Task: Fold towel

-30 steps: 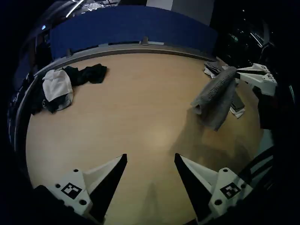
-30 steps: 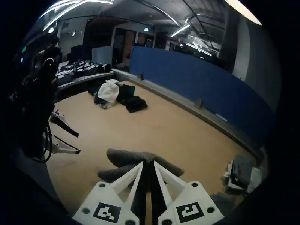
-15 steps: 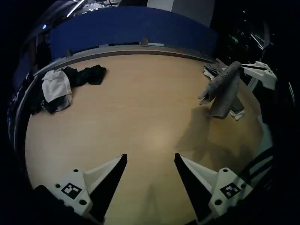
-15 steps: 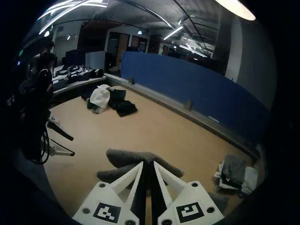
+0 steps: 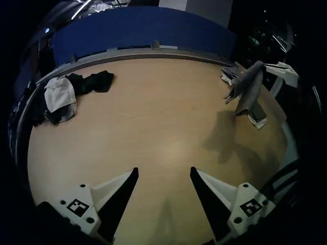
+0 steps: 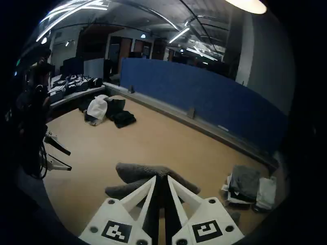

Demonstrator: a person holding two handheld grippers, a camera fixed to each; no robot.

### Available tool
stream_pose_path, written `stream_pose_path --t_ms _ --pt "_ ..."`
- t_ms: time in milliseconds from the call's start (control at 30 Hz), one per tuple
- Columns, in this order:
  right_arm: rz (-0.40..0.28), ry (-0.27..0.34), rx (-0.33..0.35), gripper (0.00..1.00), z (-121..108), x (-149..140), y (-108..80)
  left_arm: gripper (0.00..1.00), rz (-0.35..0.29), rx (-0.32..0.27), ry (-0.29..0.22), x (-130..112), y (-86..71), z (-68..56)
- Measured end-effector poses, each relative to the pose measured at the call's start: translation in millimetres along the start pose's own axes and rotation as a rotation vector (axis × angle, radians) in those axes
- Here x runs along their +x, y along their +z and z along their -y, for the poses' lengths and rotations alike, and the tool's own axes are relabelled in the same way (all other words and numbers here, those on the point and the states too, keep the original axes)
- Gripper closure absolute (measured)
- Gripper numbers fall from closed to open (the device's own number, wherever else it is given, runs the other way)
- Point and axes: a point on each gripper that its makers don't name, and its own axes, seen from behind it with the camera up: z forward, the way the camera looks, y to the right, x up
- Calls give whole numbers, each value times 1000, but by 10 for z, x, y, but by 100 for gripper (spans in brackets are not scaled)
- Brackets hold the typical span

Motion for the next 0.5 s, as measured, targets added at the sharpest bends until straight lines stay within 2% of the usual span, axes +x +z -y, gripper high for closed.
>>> stream_pose_path --t_ms 500 --pt "-2 33 -94 96 -781 -102 -104 6 7 9 -9 9 55 -47"
